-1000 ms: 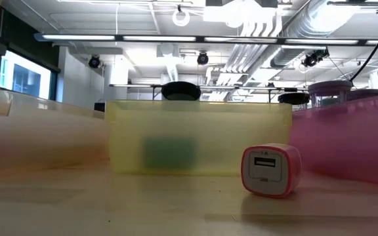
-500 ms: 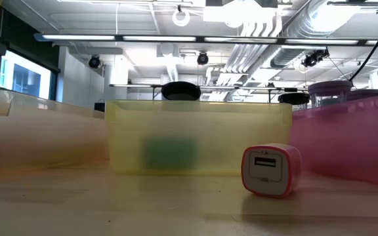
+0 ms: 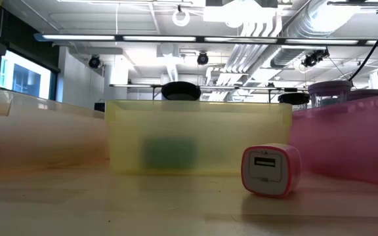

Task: Pick & Place Office items
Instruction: Put the pink charger adaptor into the orange bin

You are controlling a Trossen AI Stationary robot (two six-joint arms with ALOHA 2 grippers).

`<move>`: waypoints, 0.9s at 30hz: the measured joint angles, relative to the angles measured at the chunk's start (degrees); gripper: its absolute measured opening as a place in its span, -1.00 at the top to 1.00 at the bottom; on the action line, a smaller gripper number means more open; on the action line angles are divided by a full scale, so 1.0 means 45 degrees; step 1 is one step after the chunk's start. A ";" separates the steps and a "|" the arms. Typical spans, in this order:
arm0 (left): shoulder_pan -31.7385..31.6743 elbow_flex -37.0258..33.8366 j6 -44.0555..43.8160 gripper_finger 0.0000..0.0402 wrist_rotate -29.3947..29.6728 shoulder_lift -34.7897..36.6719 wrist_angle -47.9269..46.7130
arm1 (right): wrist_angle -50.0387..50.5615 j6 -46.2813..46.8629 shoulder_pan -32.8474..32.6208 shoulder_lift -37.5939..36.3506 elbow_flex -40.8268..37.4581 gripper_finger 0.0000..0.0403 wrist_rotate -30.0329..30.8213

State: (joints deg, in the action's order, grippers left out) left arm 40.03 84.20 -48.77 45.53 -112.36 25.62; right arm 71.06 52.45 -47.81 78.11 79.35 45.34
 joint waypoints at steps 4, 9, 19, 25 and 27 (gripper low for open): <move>-0.0312 0.0000 0.0973 -0.52 -0.0287 0.0005 -0.0186 | 0.0040 0.0018 0.0000 0.0000 0.0000 -0.73 -0.0252; -0.0273 0.0000 0.2466 -0.52 -0.0441 0.0006 -0.2141 | 0.0068 0.0044 -0.0050 0.0000 0.0000 -0.73 -0.0504; 0.0036 0.0000 0.2610 -0.52 -0.0280 -0.0542 -0.5352 | 0.0147 0.0044 -0.0357 0.0000 0.0000 -0.73 -0.0635; -0.0062 0.0000 0.2213 -0.52 -0.0145 -0.1579 -0.5256 | 0.0166 0.0053 -0.0379 -0.0005 0.0000 -0.73 -0.0887; -0.0063 0.0000 0.1752 -0.52 0.0025 -0.1779 -0.5210 | 0.0170 0.0049 -0.0379 -0.0005 0.0000 -0.73 -0.0970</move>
State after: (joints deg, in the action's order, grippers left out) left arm 39.74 84.20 -40.88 45.65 -120.36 2.18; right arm 71.83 52.66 -49.52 78.08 79.35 40.98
